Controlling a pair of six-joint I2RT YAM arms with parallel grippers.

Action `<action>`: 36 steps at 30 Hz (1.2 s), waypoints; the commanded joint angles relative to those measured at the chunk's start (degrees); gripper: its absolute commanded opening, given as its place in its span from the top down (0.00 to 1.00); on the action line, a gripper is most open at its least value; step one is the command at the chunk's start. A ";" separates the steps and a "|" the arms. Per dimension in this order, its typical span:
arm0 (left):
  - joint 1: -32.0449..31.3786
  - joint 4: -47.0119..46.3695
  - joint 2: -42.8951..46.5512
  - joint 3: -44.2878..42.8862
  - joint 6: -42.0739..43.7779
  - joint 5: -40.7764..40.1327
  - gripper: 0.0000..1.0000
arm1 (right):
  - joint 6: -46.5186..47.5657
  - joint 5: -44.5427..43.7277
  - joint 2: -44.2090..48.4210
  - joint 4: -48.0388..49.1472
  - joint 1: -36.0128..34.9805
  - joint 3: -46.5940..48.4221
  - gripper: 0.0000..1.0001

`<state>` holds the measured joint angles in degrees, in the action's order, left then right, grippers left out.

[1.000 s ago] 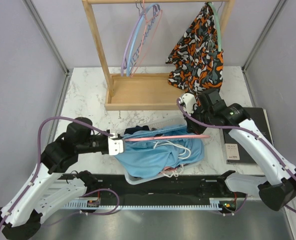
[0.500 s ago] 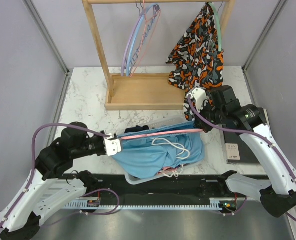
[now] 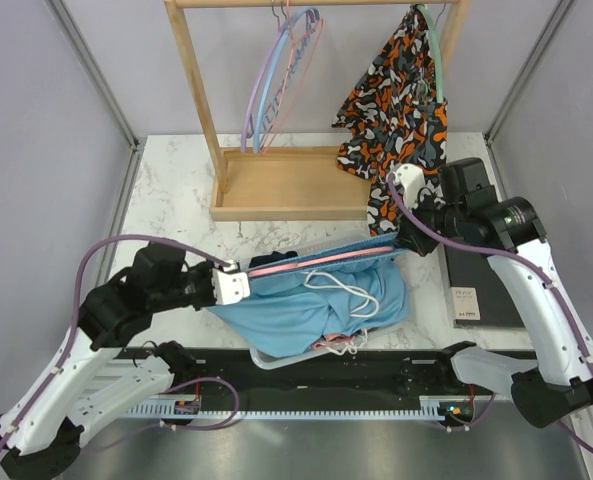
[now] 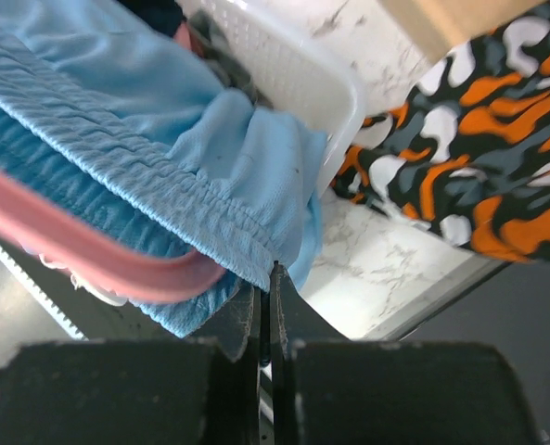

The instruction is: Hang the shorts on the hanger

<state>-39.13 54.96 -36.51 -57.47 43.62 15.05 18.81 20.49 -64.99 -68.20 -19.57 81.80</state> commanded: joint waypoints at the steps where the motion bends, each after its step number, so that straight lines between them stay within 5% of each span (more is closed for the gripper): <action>1: 0.81 10.34 -5.82 -5.01 1.57 -7.76 0.98 | 5.27 -9.42 -3.20 -3.77 2.79 11.07 1.00; 8: 0.81 8.24 -15.50 -15.72 -1.86 -3.80 0.98 | 10.37 -2.92 -9.27 -11.77 2.78 20.59 0.99; 16: 0.11 7.09 -22.90 -23.64 -6.08 1.56 0.98 | 8.80 3.33 -13.14 -13.18 -0.90 26.56 0.76; 22: -2.26 5.78 -25.89 -25.93 -6.79 0.78 0.98 | 7.03 2.37 -17.80 -12.57 -4.68 33.51 0.85; 24: -2.52 5.16 -25.98 -26.37 -7.05 0.77 0.98 | 6.86 2.45 -18.24 -12.74 -5.82 33.95 0.70; 26: -2.53 3.59 -25.80 -26.55 -8.01 0.51 0.98 | 6.86 2.36 -18.15 -12.92 -6.18 34.47 0.37; 27: -2.53 3.49 -25.72 -26.72 -8.80 0.51 0.98 | 6.33 2.10 -18.15 -12.83 -6.18 35.18 0.31; 31: -2.44 3.31 -24.58 -25.76 -10.57 1.91 0.98 | 8.69 1.83 -18.15 -12.92 -6.18 40.62 0.26; 36: -2.44 1.03 -22.99 -24.00 -13.55 4.02 0.98 | 14.76 14.18 -14.47 -11.35 -6.44 38.62 0.25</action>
<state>-41.39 61.21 -62.15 -81.03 34.92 15.42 28.25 24.03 -83.07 -77.54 -25.67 120.95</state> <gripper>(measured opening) 0.191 0.744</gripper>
